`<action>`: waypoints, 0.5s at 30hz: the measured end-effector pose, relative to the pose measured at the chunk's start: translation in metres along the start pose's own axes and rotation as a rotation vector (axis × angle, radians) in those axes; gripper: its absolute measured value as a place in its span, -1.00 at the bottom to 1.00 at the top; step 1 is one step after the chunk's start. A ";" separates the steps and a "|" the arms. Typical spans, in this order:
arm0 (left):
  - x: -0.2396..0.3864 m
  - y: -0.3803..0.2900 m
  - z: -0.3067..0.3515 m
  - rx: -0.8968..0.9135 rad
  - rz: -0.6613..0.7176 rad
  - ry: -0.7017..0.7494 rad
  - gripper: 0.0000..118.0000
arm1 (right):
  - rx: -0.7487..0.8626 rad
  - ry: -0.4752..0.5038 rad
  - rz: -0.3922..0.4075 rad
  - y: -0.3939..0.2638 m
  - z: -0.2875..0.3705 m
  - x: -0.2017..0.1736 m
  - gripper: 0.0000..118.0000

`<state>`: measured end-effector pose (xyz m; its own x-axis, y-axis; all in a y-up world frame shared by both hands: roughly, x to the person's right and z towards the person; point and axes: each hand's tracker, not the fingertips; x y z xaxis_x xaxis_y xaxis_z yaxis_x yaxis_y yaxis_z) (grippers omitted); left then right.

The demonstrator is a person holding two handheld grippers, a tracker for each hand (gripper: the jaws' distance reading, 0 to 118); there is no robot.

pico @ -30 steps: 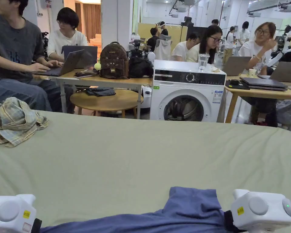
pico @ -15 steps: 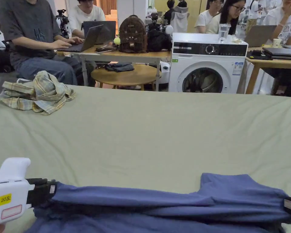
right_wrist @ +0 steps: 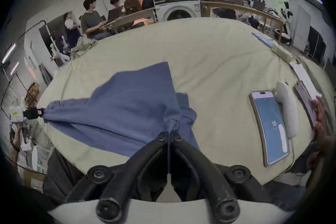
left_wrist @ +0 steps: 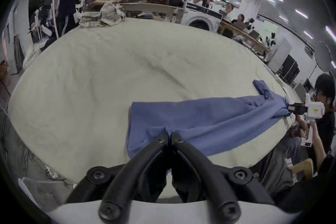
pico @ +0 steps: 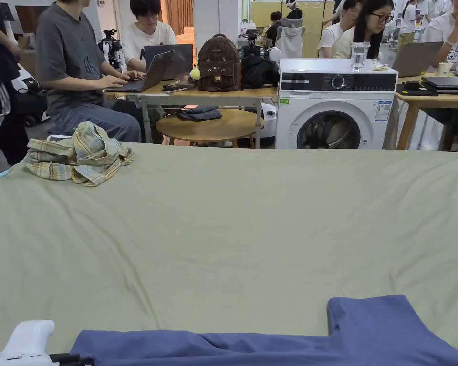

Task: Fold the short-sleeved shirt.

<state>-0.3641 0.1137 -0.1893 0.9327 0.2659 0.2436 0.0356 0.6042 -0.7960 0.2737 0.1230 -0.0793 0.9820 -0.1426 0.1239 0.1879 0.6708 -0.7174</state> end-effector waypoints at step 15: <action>0.113 0.083 0.024 0.517 -0.205 -0.072 -0.09 | 0.350 0.073 0.044 0.094 0.029 -0.093 -0.14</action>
<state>-0.2643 0.2117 -0.2143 0.8978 0.1440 0.4163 0.0161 0.9337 -0.3577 0.2008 0.2200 -0.1384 0.9878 -0.1511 0.0390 0.1527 0.8843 -0.4412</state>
